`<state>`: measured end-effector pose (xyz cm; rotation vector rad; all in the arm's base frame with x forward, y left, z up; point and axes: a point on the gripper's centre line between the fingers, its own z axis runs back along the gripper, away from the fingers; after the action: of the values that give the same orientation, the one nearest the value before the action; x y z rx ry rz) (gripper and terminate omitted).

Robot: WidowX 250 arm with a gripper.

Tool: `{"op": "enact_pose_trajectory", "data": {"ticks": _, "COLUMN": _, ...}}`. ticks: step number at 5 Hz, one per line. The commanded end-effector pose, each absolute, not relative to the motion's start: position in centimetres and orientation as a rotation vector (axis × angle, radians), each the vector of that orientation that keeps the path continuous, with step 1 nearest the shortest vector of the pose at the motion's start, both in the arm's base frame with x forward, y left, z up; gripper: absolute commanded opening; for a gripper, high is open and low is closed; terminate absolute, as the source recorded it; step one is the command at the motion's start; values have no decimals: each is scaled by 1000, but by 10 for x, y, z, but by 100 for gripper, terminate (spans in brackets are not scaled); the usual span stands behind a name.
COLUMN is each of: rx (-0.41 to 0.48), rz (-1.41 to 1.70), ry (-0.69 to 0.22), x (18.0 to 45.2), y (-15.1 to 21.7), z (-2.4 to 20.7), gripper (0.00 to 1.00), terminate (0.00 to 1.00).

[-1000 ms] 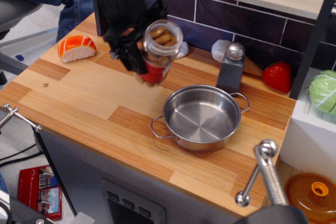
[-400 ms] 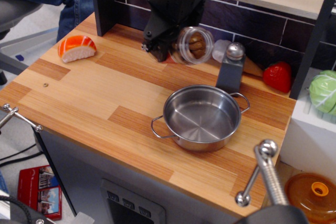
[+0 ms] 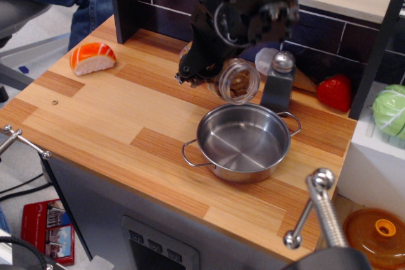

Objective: Pour almonds in pot

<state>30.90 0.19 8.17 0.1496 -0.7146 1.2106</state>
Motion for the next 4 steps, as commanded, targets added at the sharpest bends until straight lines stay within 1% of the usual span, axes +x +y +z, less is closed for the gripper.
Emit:
{"op": "enact_pose_trajectory", "data": {"ticks": 1, "rx": 137, "rz": 1107, "ry": -948, "x": 305, "y": -3, "z": 98, "gripper": 0, "terminate": 0}}
{"op": "enact_pose_trajectory", "data": {"ticks": 2, "rx": 139, "rz": 1037, "ry": -1048, "x": 307, "y": -2, "z": 100, "gripper": 0, "terminate": 0}}
{"op": "enact_pose_trajectory", "data": {"ticks": 4, "rx": 143, "rz": 942, "ry": -1141, "x": 320, "y": 1, "z": 102, "gripper": 0, "terminate": 0}}
